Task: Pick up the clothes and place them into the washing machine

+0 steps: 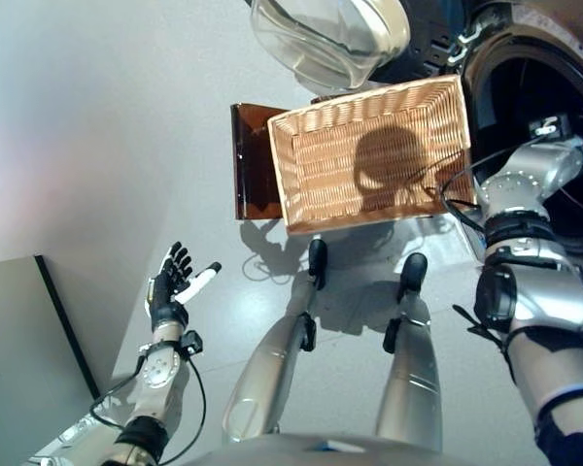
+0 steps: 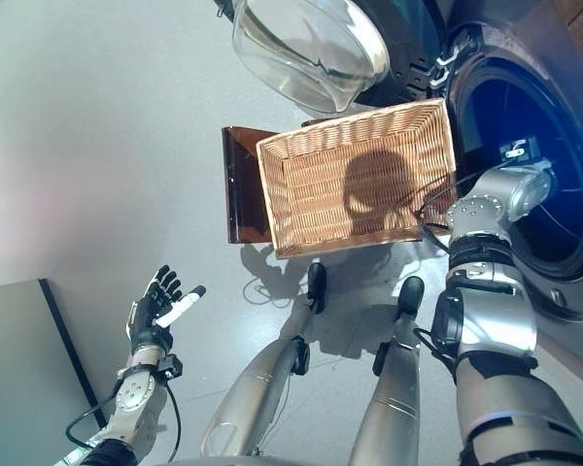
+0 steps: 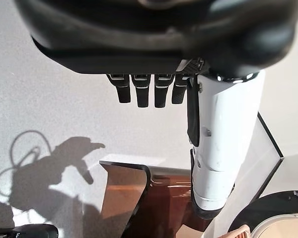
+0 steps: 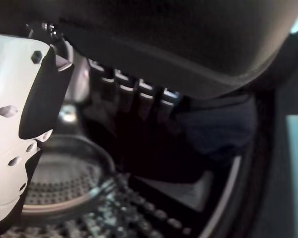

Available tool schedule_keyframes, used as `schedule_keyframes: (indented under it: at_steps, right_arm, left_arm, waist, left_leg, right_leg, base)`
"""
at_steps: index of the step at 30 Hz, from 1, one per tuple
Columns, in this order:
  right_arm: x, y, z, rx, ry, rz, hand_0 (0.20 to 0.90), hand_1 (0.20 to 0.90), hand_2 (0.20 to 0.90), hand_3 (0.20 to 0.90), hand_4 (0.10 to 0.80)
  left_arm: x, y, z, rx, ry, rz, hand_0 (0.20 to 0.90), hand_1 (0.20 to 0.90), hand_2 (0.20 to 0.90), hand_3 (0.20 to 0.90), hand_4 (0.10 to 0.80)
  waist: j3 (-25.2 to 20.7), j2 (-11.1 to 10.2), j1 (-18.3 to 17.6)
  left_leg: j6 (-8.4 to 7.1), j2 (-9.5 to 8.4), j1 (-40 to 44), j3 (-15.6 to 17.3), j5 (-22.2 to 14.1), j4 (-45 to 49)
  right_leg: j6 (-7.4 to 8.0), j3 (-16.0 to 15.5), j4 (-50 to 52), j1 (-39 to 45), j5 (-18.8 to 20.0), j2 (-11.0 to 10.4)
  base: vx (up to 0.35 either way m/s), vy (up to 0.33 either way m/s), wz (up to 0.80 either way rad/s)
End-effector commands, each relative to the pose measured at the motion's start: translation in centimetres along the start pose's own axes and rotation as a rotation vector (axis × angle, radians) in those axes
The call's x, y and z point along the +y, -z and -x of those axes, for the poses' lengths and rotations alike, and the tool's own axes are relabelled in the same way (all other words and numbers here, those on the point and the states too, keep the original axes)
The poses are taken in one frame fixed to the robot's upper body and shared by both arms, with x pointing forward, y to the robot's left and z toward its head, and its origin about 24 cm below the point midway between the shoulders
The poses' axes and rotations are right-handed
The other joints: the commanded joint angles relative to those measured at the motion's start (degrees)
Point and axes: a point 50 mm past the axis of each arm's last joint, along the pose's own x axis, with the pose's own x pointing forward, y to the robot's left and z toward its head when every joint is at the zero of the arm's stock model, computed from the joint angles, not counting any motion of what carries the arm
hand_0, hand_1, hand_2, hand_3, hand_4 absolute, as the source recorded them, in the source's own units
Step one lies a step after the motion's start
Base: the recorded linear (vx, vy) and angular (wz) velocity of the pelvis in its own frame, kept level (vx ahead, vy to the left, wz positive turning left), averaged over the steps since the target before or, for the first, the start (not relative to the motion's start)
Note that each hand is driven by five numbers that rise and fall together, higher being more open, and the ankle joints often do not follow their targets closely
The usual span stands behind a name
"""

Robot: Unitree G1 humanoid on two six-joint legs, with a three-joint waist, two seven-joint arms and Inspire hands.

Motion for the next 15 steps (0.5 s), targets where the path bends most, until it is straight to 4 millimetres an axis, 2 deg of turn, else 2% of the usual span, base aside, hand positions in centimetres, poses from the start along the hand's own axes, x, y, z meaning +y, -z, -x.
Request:
schedule_keyframes:
  at_steps: [1, 3, 4, 6, 7, 8, 9, 11, 12, 13, 15]
  right_arm:
    - [0.9, -0.5, 0.3, -0.048, -0.159, 0.083, 0.900, 0.900, 0.900, 0.900, 0.800]
    - [-0.1, 1.1, 1.2, 0.008, -0.147, 0.094, 0.900, 0.900, 0.900, 0.900, 0.800]
    - [-0.1, 1.2, 1.2, 0.009, -0.146, 0.094, 0.900, 0.900, 0.900, 0.900, 0.800]
    - [-2.1, 3.7, 2.8, 0.104, -0.128, 0.136, 0.900, 0.900, 0.900, 0.900, 0.800]
    - [-2.1, 3.8, 2.9, 0.106, -0.128, 0.136, 0.900, 0.900, 0.900, 0.900, 0.800]
    - [-3.6, 5.2, 4.0, 0.164, -0.108, 0.145, 0.900, 0.900, 0.900, 0.900, 0.800]
    - [-4.2, 5.9, 4.7, 0.192, -0.103, 0.144, 0.900, 0.900, 0.900, 0.900, 0.800]
    - [-5.5, 6.9, 5.9, 0.240, -0.099, 0.150, 0.900, 0.900, 0.900, 0.900, 0.800]
    - [-5.6, 6.9, 5.9, 0.240, -0.099, 0.150, 0.900, 0.900, 0.900, 0.900, 0.800]
    - [-6.9, 8.1, 7.5, 0.302, -0.108, 0.164, 0.900, 0.900, 0.900, 0.900, 0.800]
    - [-8.8, 8.9, 8.7, 0.354, -0.109, 0.219, 0.900, 0.900, 0.900, 0.900, 0.800]
  left_arm:
    - [2.6, -1.9, -0.4, -0.094, -0.048, -0.031, 0.900, 0.900, 0.900, 0.900, 0.800]
    - [2.6, -1.5, -0.3, -0.076, -0.046, -0.029, 0.900, 0.900, 0.900, 0.900, 0.800]
    - [2.7, -1.5, -0.3, -0.075, -0.047, -0.030, 0.900, 0.900, 0.900, 0.900, 0.800]
    - [2.6, -1.0, -0.2, -0.051, -0.046, -0.033, 0.900, 0.900, 0.900, 0.900, 0.800]
    - [2.6, -1.0, -0.2, -0.050, -0.047, -0.034, 0.900, 0.900, 0.900, 0.900, 0.800]
    - [2.5, -1.0, -0.3, -0.048, -0.048, -0.030, 0.900, 0.900, 0.900, 0.900, 0.800]
    - [2.5, -1.0, -0.3, -0.048, -0.051, -0.026, 0.900, 0.900, 0.900, 0.900, 0.800]
    - [2.6, -1.1, -0.3, -0.054, -0.058, -0.018, 0.900, 0.900, 0.900, 0.900, 0.800]
    - [2.6, -1.1, -0.3, -0.054, -0.058, -0.019, 0.900, 0.900, 0.900, 0.900, 0.800]
    - [2.5, -1.3, -0.5, -0.062, -0.067, -0.008, 0.900, 0.900, 0.900, 0.900, 0.800]
    - [2.5, -1.2, -0.6, -0.060, -0.078, -0.008, 0.900, 0.900, 0.900, 0.900, 0.800]
  waist:
    - [-0.9, -1.3, 1.6]
    - [-0.8, -1.5, 1.4]
    - [-0.8, -1.6, 1.3]
    - [-0.9, -2.2, 1.0]
    - [-0.9, -2.2, 1.0]
    - [-1.0, -2.6, 0.8]
    - [-1.0, -2.9, 0.8]
    - [-1.1, -3.4, 0.5]
    - [-1.1, -3.4, 0.5]
    - [-1.2, -4.1, 0.2]
    - [-1.2, -5.0, -0.3]
  left_leg:
    - [-4.26, -0.49, -2.2, 0.3, -8.1, 6.4]
    - [-4.28, -0.39, -2.3, 0.4, -8.0, 6.5]
    - [-4.29, -0.40, -2.4, 0.4, -8.0, 6.5]
    - [-4.38, -0.29, -2.1, 0.6, -7.9, 6.4]
    - [-4.38, -0.30, -2.1, 0.6, -7.9, 6.4]
    - [-4.37, -0.21, -1.9, 0.6, -7.9, 6.3]
    - [-4.38, -0.13, -1.8, 0.4, -7.8, 6.3]
    - [-4.41, -0.05, -1.5, 0.4, -7.8, 6.3]
    - [-4.41, -0.05, -1.5, 0.3, -7.8, 6.3]
    - [-4.46, 0.04, -1.1, 0.2, -7.8, 6.4]
    - [-4.50, 0.16, -0.6, 0.2, -7.8, 6.4]
  right_leg:
    - [-1.96, -1.4, -9.7, 4.2, 3.4, 0.4]
    - [-2.03, -1.4, -9.8, 4.2, 3.5, 0.4]
    - [-2.03, -1.4, -9.8, 4.2, 3.5, 0.4]
    - [-2.12, -1.5, -9.9, 4.5, 3.6, 0.6]
    - [-2.12, -1.5, -9.9, 4.6, 3.6, 0.6]
    - [-2.13, -1.6, -10.0, 4.9, 3.7, 0.7]
    - [-2.13, -1.6, -10.2, 5.2, 3.7, 0.7]
    - [-2.11, -1.8, -10.4, 5.7, 3.8, 0.6]
    - [-2.11, -1.9, -10.5, 5.8, 3.8, 0.6]
    - [-2.14, -2.1, -10.6, 6.5, 3.8, 0.7]
    - [-2.15, -2.4, -10.6, 7.1, 3.8, 0.7]
  base:
    - [0.000, 0.000, 0.00]
    - [0.000, 0.000, 0.00]
    - [0.000, 0.000, 0.00]
    - [0.000, 0.000, 0.00]
    - [0.000, 0.000, 0.00]
    - [0.000, 0.000, 0.00]
    - [0.000, 0.000, 0.00]
    - [0.000, 0.000, 0.00]
    - [0.009, -0.033, 0.01]
    - [0.010, -0.033, 0.02]
    - [0.005, -0.028, 0.05]
